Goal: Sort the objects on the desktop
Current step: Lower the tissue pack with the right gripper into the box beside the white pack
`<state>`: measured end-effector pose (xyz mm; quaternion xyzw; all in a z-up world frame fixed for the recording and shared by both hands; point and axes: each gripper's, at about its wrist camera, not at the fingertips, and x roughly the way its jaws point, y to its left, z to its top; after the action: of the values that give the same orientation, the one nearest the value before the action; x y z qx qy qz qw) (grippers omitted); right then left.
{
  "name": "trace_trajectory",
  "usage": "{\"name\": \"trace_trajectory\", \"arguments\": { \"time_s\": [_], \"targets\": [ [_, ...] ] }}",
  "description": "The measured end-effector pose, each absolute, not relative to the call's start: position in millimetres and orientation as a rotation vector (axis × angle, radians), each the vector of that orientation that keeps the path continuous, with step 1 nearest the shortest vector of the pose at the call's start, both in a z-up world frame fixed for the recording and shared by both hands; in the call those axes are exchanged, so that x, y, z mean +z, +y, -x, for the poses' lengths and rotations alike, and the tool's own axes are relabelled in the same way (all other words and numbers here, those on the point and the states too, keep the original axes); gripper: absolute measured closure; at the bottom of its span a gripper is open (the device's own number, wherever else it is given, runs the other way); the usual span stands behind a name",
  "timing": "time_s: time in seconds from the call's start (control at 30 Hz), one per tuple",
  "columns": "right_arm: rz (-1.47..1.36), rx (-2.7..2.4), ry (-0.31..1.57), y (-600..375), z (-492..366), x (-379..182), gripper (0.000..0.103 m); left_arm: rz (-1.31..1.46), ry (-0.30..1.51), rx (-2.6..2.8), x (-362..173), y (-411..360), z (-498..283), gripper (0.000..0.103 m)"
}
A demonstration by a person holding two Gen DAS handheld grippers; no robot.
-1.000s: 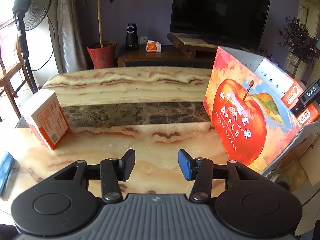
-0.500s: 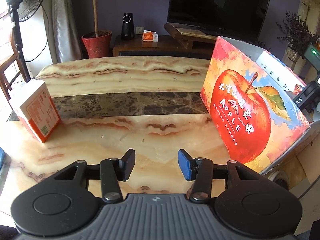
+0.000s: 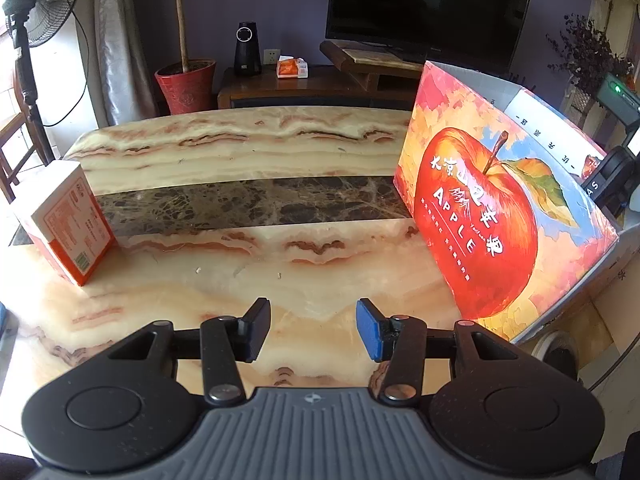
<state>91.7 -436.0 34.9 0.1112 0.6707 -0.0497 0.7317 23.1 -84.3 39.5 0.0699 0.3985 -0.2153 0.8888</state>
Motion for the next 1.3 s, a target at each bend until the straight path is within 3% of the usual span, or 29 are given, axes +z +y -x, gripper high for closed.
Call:
{"name": "trace_trajectory", "arguments": {
  "time_s": [0.13, 0.27, 0.53, 0.97, 1.1, 1.3],
  "targets": [
    [-0.280, -0.118, 1.455, -440, -91, 45, 0.027, -0.150, 0.826, -0.453, 39, -85, -22, 0.054],
    [-0.295, -0.133, 1.417, -440, -92, 58, 0.019, -0.152, 0.827, -0.454, 39, -86, -21, 0.054],
    [-0.274, -0.124, 1.435, -434, -93, 68, 0.019, -0.168, 0.828, -0.456, 38, -88, -20, 0.054],
    [-0.269, -0.103, 1.491, -425, -98, 80, 0.023, -0.176, 0.836, -0.463, 37, -91, -20, 0.054],
    [-0.219, -0.088, 1.488, -417, -101, 90, 0.031, -0.180, 0.837, -0.466, 36, -92, -20, 0.054],
    [-0.204, -0.081, 1.501, -413, -108, 101, 0.030, -0.184, 0.839, -0.469, 36, -92, -19, 0.054]
  ]
}}
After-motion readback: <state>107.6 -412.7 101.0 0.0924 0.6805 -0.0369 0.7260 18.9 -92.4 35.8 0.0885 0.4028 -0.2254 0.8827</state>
